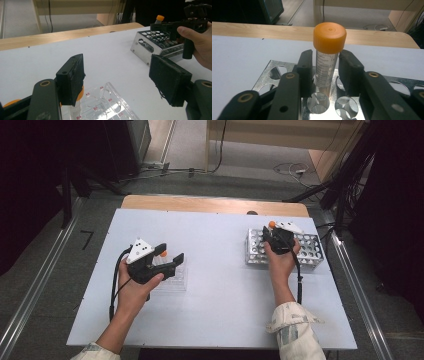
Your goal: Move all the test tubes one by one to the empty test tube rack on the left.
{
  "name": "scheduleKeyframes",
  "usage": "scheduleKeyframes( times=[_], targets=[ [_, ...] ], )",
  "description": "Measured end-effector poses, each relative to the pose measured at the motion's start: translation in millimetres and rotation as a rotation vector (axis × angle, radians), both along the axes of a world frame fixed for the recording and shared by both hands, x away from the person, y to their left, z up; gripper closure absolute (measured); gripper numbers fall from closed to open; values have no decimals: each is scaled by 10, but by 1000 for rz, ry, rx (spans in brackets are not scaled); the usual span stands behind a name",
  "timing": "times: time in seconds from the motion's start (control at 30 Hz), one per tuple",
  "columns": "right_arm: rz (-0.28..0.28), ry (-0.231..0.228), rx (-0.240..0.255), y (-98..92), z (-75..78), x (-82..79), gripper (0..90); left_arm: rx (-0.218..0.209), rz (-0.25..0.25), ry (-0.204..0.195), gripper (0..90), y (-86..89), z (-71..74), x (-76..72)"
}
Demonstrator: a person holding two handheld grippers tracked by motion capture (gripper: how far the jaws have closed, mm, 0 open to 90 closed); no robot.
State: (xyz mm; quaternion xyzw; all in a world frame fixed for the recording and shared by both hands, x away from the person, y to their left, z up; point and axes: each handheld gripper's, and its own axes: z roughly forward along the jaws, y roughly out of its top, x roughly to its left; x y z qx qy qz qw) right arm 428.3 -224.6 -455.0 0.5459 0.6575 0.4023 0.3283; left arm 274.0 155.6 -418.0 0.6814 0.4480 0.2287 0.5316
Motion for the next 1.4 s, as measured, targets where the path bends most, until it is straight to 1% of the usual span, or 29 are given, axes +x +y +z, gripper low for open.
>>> scheduleKeyframes(
  times=[0.13,0.27,0.4,0.43,0.6,0.67,0.83,1.0,1.1,1.17,1.3,1.4],
  targets=[
    [9,5,7,-6,7,1,709,2,1,0,299,6,0,0],
    [10,-6,7,2,24,-8,712,-1,0,-1,299,6,2,1],
    [15,-26,10,-15,75,-22,712,0,-1,0,299,2,1,2],
    [17,-27,12,-16,95,-27,712,-1,-2,1,299,-1,0,1],
    [26,-63,-17,-6,231,-51,711,1,-2,-1,299,0,6,-6],
    [30,-73,-19,-7,290,-65,711,0,-1,0,298,0,7,-7],
    [39,-111,-17,-32,428,-124,711,0,-2,0,283,1,4,-3],
    [69,-154,-7,-46,574,-240,712,-3,-2,-1,273,-4,7,-3],
    [111,-164,2,-27,641,-340,712,-5,-4,-2,273,-11,11,-8],
    [150,-165,24,2,661,-421,713,-6,-6,-3,273,-15,13,-11],
    [241,-157,42,122,657,-609,712,-4,-13,-5,273,-38,17,-23],
    [314,-148,41,252,629,-754,713,-1,-23,-8,273,-63,26,-35]
  ],
)
